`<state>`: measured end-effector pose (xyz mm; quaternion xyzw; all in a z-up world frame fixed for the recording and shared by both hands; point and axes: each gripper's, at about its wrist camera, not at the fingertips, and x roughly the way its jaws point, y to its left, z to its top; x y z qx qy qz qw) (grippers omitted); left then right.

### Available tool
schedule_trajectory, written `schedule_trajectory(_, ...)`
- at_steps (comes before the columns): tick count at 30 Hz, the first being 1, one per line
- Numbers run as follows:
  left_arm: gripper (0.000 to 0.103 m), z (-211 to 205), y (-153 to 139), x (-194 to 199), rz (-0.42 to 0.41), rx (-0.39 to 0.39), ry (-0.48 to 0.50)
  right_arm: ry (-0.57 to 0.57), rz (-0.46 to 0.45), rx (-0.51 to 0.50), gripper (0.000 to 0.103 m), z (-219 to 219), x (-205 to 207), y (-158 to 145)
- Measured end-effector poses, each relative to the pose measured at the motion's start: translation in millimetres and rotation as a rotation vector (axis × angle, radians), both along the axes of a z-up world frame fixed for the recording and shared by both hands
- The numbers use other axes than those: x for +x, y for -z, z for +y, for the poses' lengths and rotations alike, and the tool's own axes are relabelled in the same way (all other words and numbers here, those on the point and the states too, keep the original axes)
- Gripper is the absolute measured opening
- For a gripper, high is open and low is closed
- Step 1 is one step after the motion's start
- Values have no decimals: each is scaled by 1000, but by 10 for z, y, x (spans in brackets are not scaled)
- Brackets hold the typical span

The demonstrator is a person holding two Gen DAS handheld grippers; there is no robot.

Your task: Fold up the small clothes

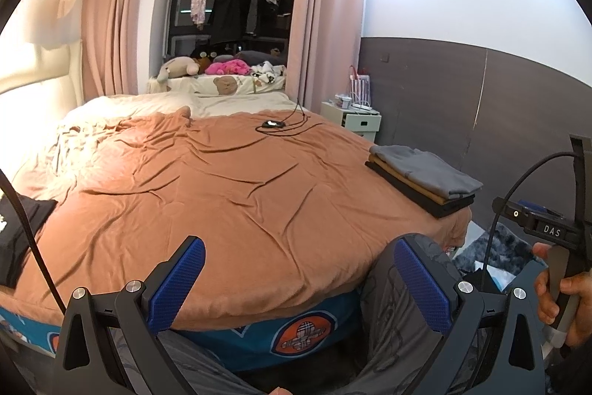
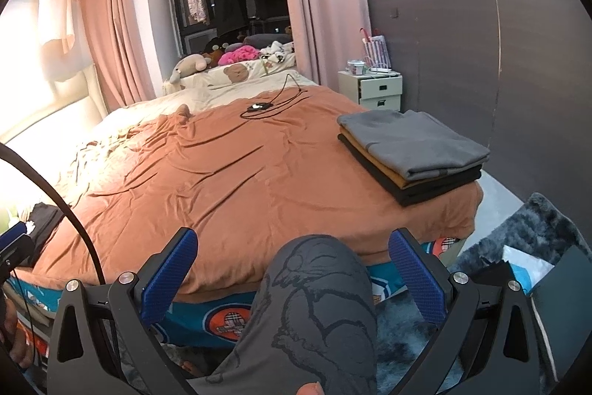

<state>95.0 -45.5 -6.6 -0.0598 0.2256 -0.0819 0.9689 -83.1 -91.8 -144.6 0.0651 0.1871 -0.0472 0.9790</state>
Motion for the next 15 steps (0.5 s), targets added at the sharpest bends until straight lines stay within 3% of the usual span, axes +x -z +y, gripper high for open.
schedule_trajectory(15,103,30,-79,81,14,4,-17,6,14,-55,103,2,26,-55)
